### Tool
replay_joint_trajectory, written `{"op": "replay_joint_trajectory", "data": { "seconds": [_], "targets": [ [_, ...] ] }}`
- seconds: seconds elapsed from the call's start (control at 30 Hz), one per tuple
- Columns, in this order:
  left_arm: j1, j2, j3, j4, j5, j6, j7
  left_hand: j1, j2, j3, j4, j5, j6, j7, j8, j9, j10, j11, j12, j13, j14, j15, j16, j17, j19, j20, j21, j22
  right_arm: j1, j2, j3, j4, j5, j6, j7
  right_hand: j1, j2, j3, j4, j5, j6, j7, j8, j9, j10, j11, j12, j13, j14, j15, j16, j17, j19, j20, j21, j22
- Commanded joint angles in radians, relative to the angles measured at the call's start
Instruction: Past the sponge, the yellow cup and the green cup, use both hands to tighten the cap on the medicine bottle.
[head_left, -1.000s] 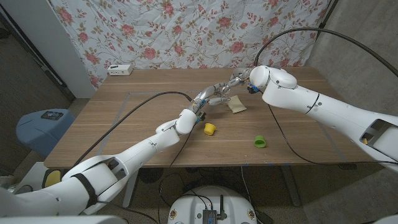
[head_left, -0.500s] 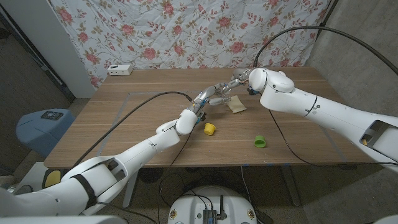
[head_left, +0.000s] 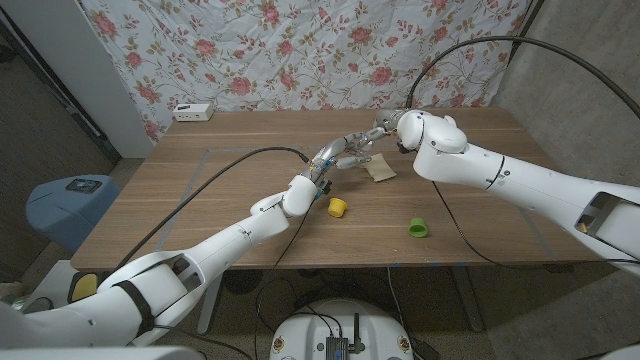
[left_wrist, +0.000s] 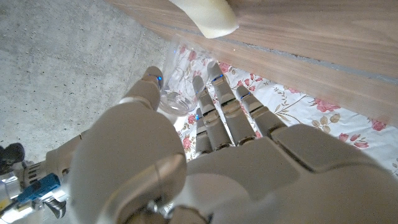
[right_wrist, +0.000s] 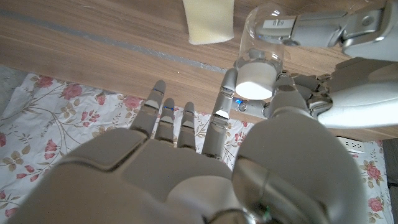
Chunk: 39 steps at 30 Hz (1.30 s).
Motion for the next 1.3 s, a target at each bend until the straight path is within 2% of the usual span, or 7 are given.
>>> {"op": "replay_joint_trajectory", "data": {
  "seconds": [0.03, 0.5, 0.97, 1.17, 1.3],
  "targets": [
    [-0.003, -0.007, -0.001, 0.016, -0.004, -0.005, 0.002, 0.000, 0.014, 0.006, -0.002, 0.004, 0.009, -0.001, 0.000, 0.003, 0.037, -0.035, 0.007, 0.004, 0.009, -0.064, 0.004, 0.001, -0.003, -0.048, 0.000, 0.002, 0.003, 0.017, -0.006, 0.021, -0.006, -0.010, -0.019, -0.020, -0.004, -0.006, 0.007, -0.001, 0.026, 0.001, 0.012, 0.000, 0.023, -0.002, 0.007, 0.002, 0.008, 0.000, 0.003, 0.002, 0.008, 0.001, 0.003, 0.003],
    [-0.010, -0.018, 0.002, 0.036, -0.007, -0.008, 0.011, 0.001, 0.014, 0.007, -0.003, 0.004, 0.009, -0.002, 0.000, 0.003, 0.037, -0.035, 0.007, 0.004, 0.009, -0.064, 0.004, 0.001, -0.004, -0.048, 0.000, 0.002, -0.003, 0.035, 0.003, 0.054, 0.016, -0.003, -0.046, -0.060, -0.012, -0.021, 0.014, -0.001, 0.093, 0.005, 0.027, -0.011, 0.069, -0.004, 0.010, 0.002, 0.036, -0.007, 0.005, 0.001, 0.015, 0.001, 0.002, 0.003],
    [-0.024, -0.031, 0.009, 0.057, -0.008, -0.009, 0.015, 0.002, 0.013, 0.007, -0.005, 0.003, 0.010, -0.004, 0.000, 0.003, 0.037, -0.035, 0.008, 0.004, 0.007, -0.064, 0.004, 0.001, -0.004, -0.049, 0.000, 0.002, -0.010, 0.038, 0.005, 0.057, 0.024, -0.015, -0.082, -0.078, -0.017, -0.028, 0.008, -0.001, 0.178, 0.003, 0.048, -0.025, 0.113, -0.015, 0.009, 0.001, 0.071, -0.017, 0.008, -0.001, 0.030, 0.002, 0.004, 0.003],
    [-0.030, -0.035, 0.012, 0.072, -0.009, -0.023, 0.016, 0.001, 0.014, 0.007, -0.003, 0.004, 0.010, -0.003, 0.000, 0.003, 0.037, -0.034, 0.008, 0.004, 0.008, -0.064, 0.004, 0.001, -0.004, -0.048, 0.000, 0.002, -0.011, 0.040, 0.006, 0.058, 0.028, -0.018, -0.095, -0.089, -0.021, -0.033, 0.010, -0.002, 0.188, 0.004, 0.048, -0.029, 0.128, -0.016, 0.010, 0.001, 0.081, -0.018, 0.009, 0.000, 0.032, 0.003, 0.004, 0.004],
    [-0.029, -0.037, 0.013, 0.071, -0.011, -0.018, 0.017, 0.001, 0.013, 0.007, -0.003, 0.003, 0.009, -0.005, 0.000, 0.003, 0.037, -0.035, 0.007, 0.004, 0.007, -0.063, 0.003, 0.001, -0.005, -0.048, 0.000, 0.002, -0.013, 0.032, 0.009, 0.050, 0.033, -0.015, -0.097, -0.103, -0.024, -0.038, 0.013, -0.003, 0.161, 0.004, 0.033, -0.032, 0.129, -0.012, 0.005, 0.001, 0.085, -0.018, 0.008, 0.000, 0.031, 0.004, 0.002, 0.004]
  ]
}}
